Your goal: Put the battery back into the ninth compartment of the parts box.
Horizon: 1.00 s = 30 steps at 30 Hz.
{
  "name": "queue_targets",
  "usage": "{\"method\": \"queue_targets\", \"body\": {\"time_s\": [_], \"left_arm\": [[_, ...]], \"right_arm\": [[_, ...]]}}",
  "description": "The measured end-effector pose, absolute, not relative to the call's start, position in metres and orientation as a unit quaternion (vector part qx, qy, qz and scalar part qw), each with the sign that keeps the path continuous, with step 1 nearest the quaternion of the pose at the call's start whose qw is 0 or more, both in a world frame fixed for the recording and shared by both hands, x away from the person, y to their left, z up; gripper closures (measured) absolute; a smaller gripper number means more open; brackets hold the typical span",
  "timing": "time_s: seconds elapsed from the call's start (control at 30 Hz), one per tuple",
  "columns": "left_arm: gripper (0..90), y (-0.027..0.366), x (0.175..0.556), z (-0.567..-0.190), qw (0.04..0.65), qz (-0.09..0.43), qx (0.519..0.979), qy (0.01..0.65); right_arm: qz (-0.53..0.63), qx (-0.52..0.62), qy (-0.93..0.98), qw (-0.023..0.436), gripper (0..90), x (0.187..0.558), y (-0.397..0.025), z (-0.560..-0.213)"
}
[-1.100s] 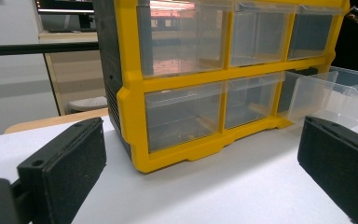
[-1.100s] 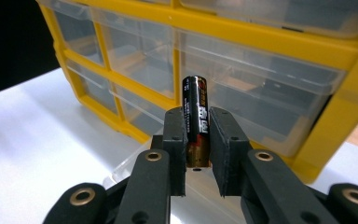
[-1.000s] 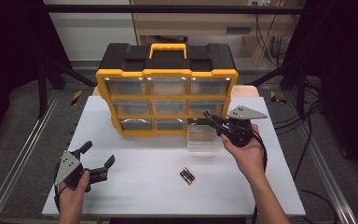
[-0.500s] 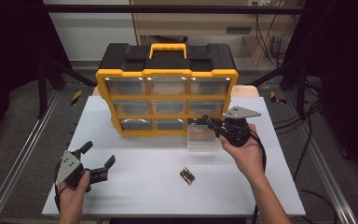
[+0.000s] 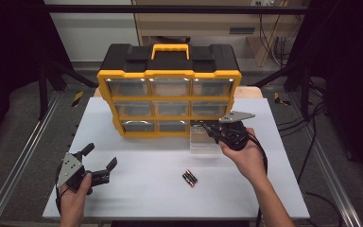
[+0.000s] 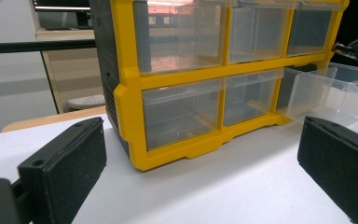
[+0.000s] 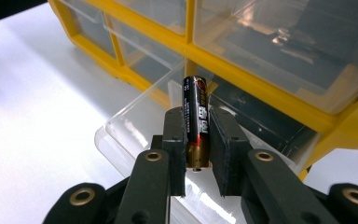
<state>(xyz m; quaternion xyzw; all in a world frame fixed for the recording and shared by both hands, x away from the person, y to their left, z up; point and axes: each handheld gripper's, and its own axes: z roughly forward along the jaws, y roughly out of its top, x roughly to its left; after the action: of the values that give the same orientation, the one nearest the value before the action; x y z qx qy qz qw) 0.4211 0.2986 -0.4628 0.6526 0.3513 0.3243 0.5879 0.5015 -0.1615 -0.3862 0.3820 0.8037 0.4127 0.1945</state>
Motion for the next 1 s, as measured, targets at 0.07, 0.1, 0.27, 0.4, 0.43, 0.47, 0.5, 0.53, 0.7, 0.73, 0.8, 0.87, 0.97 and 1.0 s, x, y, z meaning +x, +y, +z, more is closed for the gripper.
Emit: {"method": "queue_targets", "body": {"time_s": [0.07, 0.1, 0.27, 0.4, 0.43, 0.47, 0.5, 0.53, 0.7, 0.73, 0.8, 0.87, 0.97, 1.0], "left_arm": [[0.8, 0.299, 0.421, -0.463, 0.588, 0.324, 0.652, 0.351], [0.8, 0.299, 0.421, -0.463, 0.588, 0.324, 0.652, 0.351], [0.8, 0.299, 0.421, -0.463, 0.589, 0.324, 0.652, 0.352], [0.8, 0.299, 0.421, -0.463, 0.589, 0.324, 0.652, 0.351], [0.8, 0.299, 0.421, -0.463, 0.589, 0.324, 0.652, 0.351], [0.8, 0.299, 0.421, -0.463, 0.589, 0.324, 0.652, 0.352], [0.8, 0.299, 0.421, -0.463, 0.588, 0.324, 0.652, 0.351], [0.8, 0.299, 0.421, -0.463, 0.588, 0.324, 0.652, 0.351], [0.8, 0.299, 0.421, -0.463, 0.589, 0.324, 0.652, 0.352], [0.8, 0.299, 0.421, -0.463, 0.589, 0.324, 0.652, 0.352], [0.8, 0.299, 0.421, -0.463, 0.589, 0.324, 0.652, 0.352], [0.8, 0.299, 0.421, -0.463, 0.588, 0.324, 0.653, 0.351], [0.8, 0.299, 0.421, -0.463, 0.588, 0.324, 0.653, 0.351], [0.8, 0.299, 0.421, -0.463, 0.587, 0.324, 0.653, 0.351]], "right_arm": [[0.407, 0.382, 0.808, 0.19, 76.9, 0.502, -0.16, -0.389], [0.406, 0.382, 0.809, 0.188, 76.9, 0.502, -0.159, -0.389], [0.406, 0.38, 0.81, 0.186, 76.9, 0.502, -0.158, -0.39], [0.405, 0.38, 0.81, 0.187, 76.9, 0.503, -0.157, -0.391], [0.405, 0.38, 0.81, 0.187, 76.9, 0.503, -0.157, -0.391], [0.405, 0.381, 0.81, 0.187, 76.7, 0.503, -0.157, -0.391], [0.412, 0.385, 0.803, 0.194, 67.7, 0.504, -0.157, -0.39], [0.42, 0.389, 0.796, 0.198, 61.1, 0.504, -0.158, -0.389], [0.434, 0.406, 0.776, 0.21, 51.4, 0.502, -0.165, -0.384], [0.434, 0.409, 0.771, 0.223, 44.0, 0.499, -0.168, -0.382], [0.433, 0.412, 0.769, 0.226, 42.3, 0.497, -0.169, -0.381], [0.433, 0.414, 0.766, 0.233, 35.3, 0.494, -0.171, -0.38], [0.434, 0.42, 0.758, 0.248, 22.4, 0.485, -0.175, -0.38], [0.434, 0.42, 0.758, 0.248, 22.4, 0.485, -0.175, -0.38]]}}
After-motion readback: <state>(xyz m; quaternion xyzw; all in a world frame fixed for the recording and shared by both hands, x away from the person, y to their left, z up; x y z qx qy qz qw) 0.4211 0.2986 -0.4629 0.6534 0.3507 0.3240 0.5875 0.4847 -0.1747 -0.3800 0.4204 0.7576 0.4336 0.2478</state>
